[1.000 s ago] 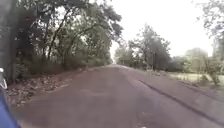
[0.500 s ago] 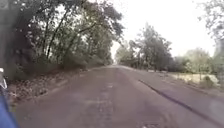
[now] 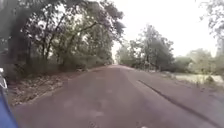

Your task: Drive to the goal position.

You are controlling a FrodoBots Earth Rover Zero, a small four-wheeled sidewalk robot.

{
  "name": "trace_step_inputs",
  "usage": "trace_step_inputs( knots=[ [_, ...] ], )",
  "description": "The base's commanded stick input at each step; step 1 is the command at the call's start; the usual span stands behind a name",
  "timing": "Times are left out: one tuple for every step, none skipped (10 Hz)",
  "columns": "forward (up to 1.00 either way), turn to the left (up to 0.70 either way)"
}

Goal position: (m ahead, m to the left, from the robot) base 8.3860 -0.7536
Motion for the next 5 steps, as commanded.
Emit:
trace_step_inputs(
  knots=[
    [0.7,0.0],
    [0.7,0.0],
    [0.7,0.0],
    [0.7,-0.01],
    [0.7,-0.02]
  ],
)
